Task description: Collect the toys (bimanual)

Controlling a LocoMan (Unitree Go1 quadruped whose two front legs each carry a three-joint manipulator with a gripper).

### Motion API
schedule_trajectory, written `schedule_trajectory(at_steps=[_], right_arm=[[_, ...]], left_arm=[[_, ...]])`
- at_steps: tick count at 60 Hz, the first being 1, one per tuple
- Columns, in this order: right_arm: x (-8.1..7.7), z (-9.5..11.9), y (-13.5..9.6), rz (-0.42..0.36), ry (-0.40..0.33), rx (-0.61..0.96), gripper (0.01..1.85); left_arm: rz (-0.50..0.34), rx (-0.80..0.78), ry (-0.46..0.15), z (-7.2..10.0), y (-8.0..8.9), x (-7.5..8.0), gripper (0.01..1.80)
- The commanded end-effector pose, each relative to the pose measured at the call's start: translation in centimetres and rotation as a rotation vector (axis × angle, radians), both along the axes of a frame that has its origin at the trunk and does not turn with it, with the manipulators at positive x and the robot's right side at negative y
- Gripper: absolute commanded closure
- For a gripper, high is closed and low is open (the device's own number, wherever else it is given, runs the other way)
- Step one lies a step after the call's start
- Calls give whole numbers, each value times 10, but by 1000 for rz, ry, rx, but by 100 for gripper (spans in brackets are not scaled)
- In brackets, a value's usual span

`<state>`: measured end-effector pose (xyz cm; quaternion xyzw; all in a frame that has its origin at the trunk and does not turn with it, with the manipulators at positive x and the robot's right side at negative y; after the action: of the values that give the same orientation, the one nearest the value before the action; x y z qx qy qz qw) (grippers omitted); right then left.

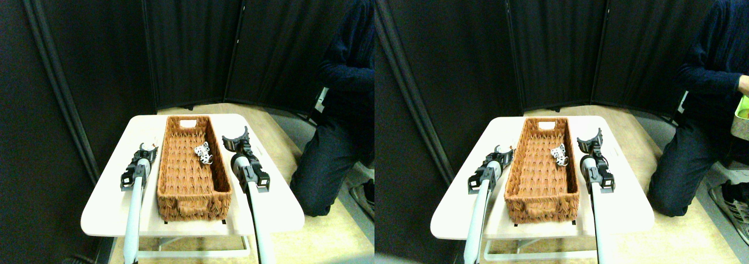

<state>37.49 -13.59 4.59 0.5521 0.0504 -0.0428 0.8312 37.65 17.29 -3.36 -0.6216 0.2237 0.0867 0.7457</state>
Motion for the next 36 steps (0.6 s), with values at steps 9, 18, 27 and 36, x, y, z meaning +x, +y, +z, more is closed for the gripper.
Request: schedule_trajectory(at_steps=[9, 18, 27, 36], right_arm=[[1, 7, 3, 13, -43, -7, 111], [-1, 8, 2, 15, -54, -8, 111], [-5, 10, 2, 3, -55, -6, 114], [-7, 12, 3, 2, -57, 1, 114]], left_arm=[[-14, -30, -38, 3, -14, 0, 136], [1, 0, -28, -1, -8, -2, 130], [3, 45, -8, -9, -2, -4, 129], [31, 160, -104, -12, -4, -3, 180]])
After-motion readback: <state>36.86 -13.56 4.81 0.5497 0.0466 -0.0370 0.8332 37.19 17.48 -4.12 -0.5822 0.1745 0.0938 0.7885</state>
